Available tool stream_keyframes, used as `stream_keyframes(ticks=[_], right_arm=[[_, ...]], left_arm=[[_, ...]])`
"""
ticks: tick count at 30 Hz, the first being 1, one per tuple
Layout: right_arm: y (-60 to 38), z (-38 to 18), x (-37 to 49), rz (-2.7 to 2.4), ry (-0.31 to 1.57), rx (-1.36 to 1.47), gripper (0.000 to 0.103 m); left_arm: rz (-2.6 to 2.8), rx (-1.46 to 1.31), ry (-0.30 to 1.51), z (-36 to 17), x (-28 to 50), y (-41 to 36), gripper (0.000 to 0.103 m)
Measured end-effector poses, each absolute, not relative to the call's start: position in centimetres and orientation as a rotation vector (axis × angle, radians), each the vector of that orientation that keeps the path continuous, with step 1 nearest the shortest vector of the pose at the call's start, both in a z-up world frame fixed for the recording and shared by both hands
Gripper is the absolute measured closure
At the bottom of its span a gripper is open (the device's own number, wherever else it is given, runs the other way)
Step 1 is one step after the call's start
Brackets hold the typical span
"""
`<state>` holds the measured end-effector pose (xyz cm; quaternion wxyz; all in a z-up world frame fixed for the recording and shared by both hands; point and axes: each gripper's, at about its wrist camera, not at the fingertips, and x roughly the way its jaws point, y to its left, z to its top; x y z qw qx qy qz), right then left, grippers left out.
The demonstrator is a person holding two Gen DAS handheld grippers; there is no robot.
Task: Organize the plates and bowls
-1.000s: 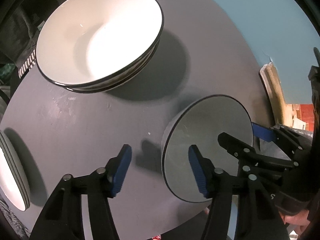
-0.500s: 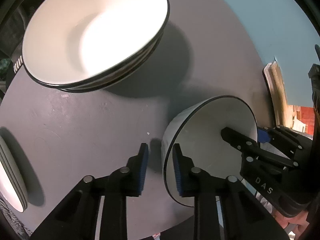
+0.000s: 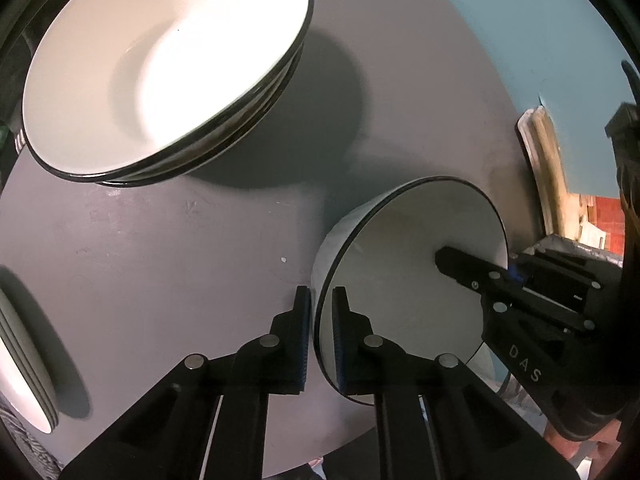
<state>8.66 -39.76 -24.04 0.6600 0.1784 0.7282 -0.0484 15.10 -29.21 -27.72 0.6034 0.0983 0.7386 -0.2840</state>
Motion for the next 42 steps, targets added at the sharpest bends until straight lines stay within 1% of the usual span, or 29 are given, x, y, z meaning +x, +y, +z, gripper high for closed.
stream_keyframes(ticks=[3,9,18,23,31,42], right_arm=[[-39.5,-23.9,8.6,-0.107,1.646,0.401,0.098],[-39.8,-23.4,9.1,-0.112,1.651,0.414,0.098],[-39.7,-23.9,10.4,-0.118,1.661,0.416,0.098],[-38.9,-25.6,10.9,-0.126,1.671,0.440,0.098],[-39.0,-25.6,12.1,-0.123,1.670,0.435,0.098],[-40.3,-21.8,13.1,-0.126,1.659,0.452,0.098]], left_arm=[[-0.662,0.215,1.718,-27.7,15.5,-29.0,0.095],[-0.678,0.236,1.699,-27.7,15.5,-29.1,0.095],[-0.681,0.240,1.684,-27.5,14.8,-30.2,0.095],[-0.682,0.232,1.684,-27.3,14.1,-29.3,0.095],[-0.671,0.215,1.683,-27.0,14.2,-28.9,0.095],[-0.679,0.199,1.663,-24.3,15.3,-28.1,0.095]])
